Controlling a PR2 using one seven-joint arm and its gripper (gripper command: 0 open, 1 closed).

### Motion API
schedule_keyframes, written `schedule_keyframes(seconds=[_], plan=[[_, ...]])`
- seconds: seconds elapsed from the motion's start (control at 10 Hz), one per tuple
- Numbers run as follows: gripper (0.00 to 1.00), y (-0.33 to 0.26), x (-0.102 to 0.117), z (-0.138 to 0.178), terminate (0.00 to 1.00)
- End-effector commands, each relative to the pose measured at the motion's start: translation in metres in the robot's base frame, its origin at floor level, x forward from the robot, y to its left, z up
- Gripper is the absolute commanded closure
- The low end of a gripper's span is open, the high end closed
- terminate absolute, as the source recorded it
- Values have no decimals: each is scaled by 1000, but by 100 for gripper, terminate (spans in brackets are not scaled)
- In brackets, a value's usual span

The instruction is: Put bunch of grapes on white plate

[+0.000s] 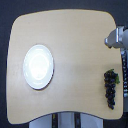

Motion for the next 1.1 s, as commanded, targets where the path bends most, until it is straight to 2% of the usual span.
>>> schedule_keyframes(seconds=[0.0, 0.2, 0.5, 0.7, 1.0], plan=[[0, -29, -47, -11, 0], [0, -32, -61, -24, 0], [0, -29, -77, -60, 0], [0, -28, -76, -92, 0], [0, -25, -78, -116, 0]])
